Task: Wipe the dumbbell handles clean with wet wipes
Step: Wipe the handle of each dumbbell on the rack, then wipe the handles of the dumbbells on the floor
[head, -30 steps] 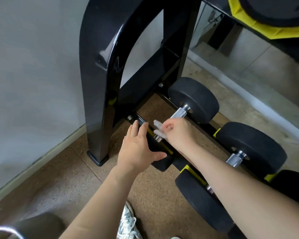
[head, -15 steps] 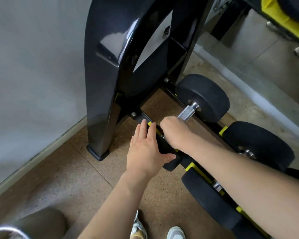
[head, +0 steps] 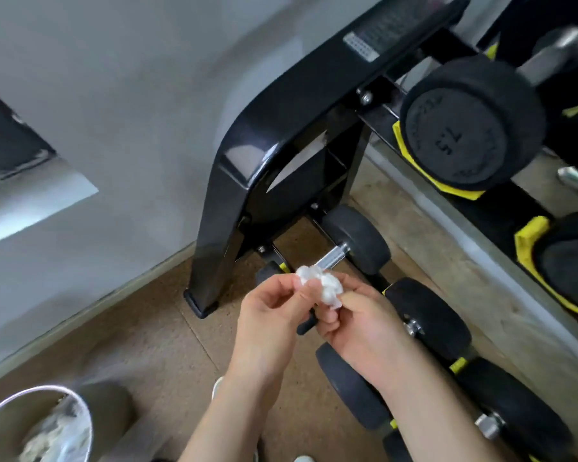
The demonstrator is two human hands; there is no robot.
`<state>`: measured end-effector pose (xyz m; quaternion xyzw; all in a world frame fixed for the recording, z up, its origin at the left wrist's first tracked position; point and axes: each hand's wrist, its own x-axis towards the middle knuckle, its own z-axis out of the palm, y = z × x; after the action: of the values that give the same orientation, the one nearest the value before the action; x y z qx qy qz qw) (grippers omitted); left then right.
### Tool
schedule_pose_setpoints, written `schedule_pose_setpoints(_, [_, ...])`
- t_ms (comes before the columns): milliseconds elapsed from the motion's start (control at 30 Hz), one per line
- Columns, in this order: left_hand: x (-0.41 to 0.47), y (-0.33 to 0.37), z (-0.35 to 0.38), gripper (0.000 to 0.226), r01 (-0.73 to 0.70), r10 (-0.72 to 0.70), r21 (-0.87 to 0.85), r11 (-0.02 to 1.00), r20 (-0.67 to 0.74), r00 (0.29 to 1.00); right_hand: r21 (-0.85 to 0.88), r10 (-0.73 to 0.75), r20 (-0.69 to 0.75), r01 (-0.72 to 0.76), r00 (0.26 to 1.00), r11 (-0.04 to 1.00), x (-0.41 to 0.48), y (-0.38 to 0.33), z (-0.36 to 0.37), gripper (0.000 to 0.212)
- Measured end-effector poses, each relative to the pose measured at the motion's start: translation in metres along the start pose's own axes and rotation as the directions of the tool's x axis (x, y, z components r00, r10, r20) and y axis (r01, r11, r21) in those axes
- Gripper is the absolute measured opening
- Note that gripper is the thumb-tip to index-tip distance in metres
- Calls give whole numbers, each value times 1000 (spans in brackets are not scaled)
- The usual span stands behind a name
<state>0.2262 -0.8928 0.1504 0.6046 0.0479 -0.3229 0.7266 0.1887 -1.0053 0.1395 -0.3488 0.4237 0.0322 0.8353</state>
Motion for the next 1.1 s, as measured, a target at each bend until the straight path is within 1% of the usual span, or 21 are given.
schedule_pose_setpoints(100, [-56, 22, 20, 14, -28, 26, -41, 999, -53, 998, 17, 0, 53, -1, 999, 1000, -67, -14, 5, 18])
schedule_pose_setpoints(133, [-74, 28, 27, 16, -46, 43, -35, 998, -92, 995, -40, -16, 82, 19, 997, 999, -92, -18, 6, 25])
schedule_pose_setpoints(167, [-91, 32, 32, 15, -68, 65, -17, 998, -137, 988, -162, -48, 117, 67, 992, 985, -116, -23, 4, 39])
schedule_pose_setpoints(200, [-108, 36, 38, 14, -84, 82, -2, 996, -187, 979, -341, -106, 176, 162, 979, 926, -139, -27, 1, 50])
schedule_pose_setpoints(233, [-124, 38, 42, 14, -94, 93, 5, 996, -232, 968, -492, -170, 255, 279, 952, 825, -160, -30, 0, 49])
schedule_pose_setpoints(267, [-142, 41, 46, 12, -101, 95, -11, 995, -265, 959, -579, -214, 321, 370, 923, 727, -180, -32, -1, 39])
schedule_pose_setpoints(300, [-159, 43, 48, 8, -107, 92, -40, 993, -282, 955, -603, -258, 347, 425, 902, 675, -195, -33, -1, 26])
schedule_pose_setpoints(333, [-176, 45, 50, 4, -104, 82, -66, 992, -279, 957, -603, -294, 338, 445, 894, 662, -207, -33, -2, 17])
schedule_pose_setpoints(367, [-193, 45, 51, 5, -91, 68, -77, 993, -269, 961, -586, -296, 305, 423, 905, 691, -218, -32, -2, 14])
schedule_pose_setpoints(433, [-226, 45, 47, 12, -70, 59, -44, 997, -227, 972, -481, -225, 217, 304, 950, 822, -236, -22, -2, 16])
schedule_pose_setpoints(467, [-241, 45, 43, 10, -71, 66, -15, 997, -213, 975, -441, -184, 196, 254, 963, 861, -243, -17, 0, 18])
schedule_pose_setpoints(533, [-269, 43, 33, 7, -66, 68, 18, 998, -249, 966, -427, -125, 180, 192, 976, 884, -257, -1, 4, 20])
schedule_pose_setpoints(600, [-291, 38, 22, 8, -55, 51, -5, 998, -297, 954, -402, -72, 179, 139, 981, 905, -266, 14, 8, 19])
schedule_pose_setpoints(667, [-309, 33, 11, 13, -42, 4, -109, 993, -323, 946, -353, -5, 182, 70, 983, 933, -274, 29, 13, 18])
schedule_pose_setpoints(767, [-332, 26, -8, 18, -58, -115, -427, 902, -370, 922, -330, 123, 246, -36, 961, 943, -286, 48, 19, 16])
schedule_pose_setpoints(800, [-342, 24, -15, 17, -72, -138, -492, 868, -379, 915, -347, 167, 275, -65, 947, 936, -290, 54, 20, 14])
schedule_pose_setpoints(867, [-363, 16, -33, 21, -102, -152, -546, 831, -401, 904, -392, 255, 326, -116, 910, 913, -296, 66, 23, 16])
schedule_pose_setpoints(933, [-386, 2, -52, 29, -100, -154, -510, 855, -433, 888, -439, 333, 340, -165, 879, 883, -305, 83, 26, 18])
schedule_pose_setpoints(1000, [-412, -14, -73, 29, -79, -147, -448, 891, -447, 882, -465, 381, 336, -200, 862, 863, -316, 106, 31, 19])
schedule_pose_setpoints(1067, [-439, -31, -94, 25, -29, -152, -358, 933, -468, 871, -487, 387, 311, -204, 868, 849, -330, 135, 39, 17])
schedule_pose_setpoints(1100, [-454, -39, -105, 24, 20, -155, -276, 961, -478, 865, -500, 372, 288, -193, 882, 844, -337, 151, 42, 16])
